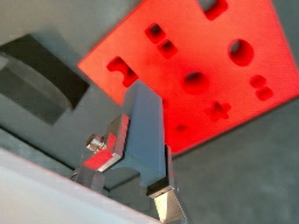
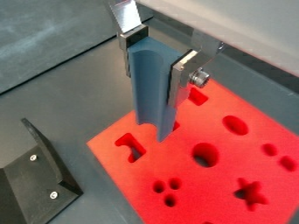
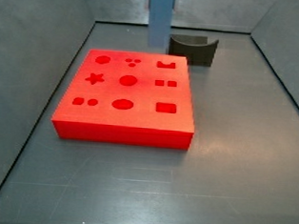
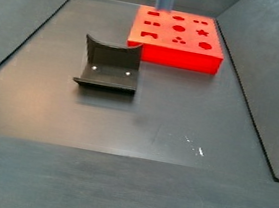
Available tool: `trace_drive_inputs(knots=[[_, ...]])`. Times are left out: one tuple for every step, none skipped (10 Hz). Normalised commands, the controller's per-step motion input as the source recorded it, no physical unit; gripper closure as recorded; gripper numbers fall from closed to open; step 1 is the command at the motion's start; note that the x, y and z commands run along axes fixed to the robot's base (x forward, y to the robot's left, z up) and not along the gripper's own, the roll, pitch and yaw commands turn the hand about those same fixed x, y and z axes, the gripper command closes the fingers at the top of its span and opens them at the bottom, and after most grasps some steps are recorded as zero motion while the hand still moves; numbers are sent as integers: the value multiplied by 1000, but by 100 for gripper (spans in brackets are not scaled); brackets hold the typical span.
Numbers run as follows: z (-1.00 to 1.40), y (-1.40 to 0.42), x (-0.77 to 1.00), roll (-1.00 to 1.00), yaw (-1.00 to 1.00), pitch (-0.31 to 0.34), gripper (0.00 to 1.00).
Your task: Insert the arch object.
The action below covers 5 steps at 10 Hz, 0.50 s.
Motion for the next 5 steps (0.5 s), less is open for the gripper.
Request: trace_drive_inputs(knots=[[-746,157,683,117,-180,-119,100],[-600,80,557,89,-431,-140,100],[-489,83,440,49,-543,-99,100],[-394,171,237,31,-597,-74,100],[-323,254,51,0,-500,-56,100]])
